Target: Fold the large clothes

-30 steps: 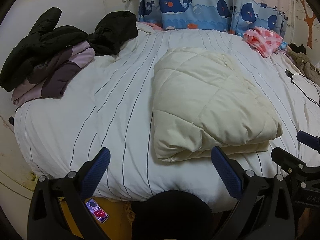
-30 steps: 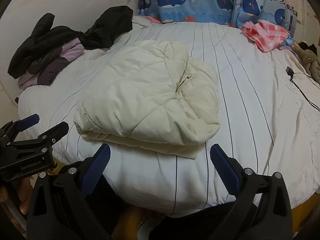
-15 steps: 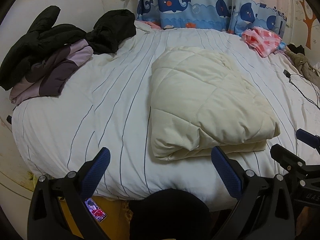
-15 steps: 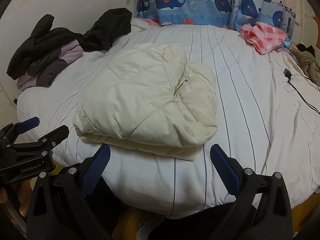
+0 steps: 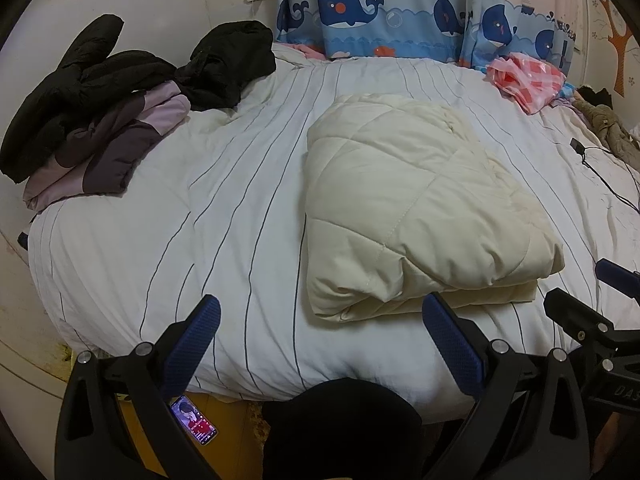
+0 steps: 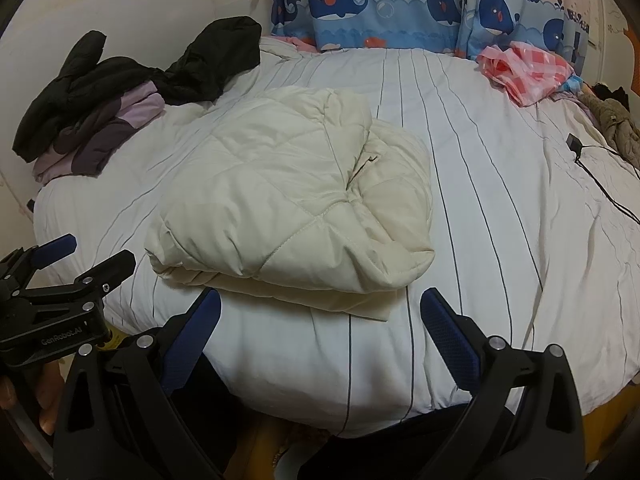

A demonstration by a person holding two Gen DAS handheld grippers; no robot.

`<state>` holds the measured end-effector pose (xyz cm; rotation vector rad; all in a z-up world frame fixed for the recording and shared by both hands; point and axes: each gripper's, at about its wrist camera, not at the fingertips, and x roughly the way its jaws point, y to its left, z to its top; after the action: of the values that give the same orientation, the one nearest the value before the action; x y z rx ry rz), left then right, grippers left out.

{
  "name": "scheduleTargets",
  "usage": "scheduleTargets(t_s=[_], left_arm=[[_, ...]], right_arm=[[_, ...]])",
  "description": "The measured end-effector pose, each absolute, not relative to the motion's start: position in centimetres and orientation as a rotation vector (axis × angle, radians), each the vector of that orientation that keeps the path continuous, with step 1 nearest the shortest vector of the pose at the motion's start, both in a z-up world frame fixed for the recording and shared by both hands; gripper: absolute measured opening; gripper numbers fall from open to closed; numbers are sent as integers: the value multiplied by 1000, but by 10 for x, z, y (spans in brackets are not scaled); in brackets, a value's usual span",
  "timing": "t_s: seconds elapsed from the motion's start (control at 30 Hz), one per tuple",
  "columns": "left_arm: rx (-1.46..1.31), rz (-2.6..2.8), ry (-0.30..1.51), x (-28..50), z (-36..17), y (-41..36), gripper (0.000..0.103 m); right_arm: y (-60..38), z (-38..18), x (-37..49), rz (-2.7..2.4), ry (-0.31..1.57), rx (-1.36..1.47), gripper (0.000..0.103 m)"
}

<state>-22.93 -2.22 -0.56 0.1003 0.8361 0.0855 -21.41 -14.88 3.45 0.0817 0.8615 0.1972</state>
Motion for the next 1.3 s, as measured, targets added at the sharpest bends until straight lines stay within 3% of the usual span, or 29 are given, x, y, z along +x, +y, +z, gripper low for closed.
scheduleTargets(t_s=[1.3], left_arm=[[73, 71, 873, -226, -8, -18, 97]], right_arm=[[-137, 25, -211, 212, 885, 103, 96]])
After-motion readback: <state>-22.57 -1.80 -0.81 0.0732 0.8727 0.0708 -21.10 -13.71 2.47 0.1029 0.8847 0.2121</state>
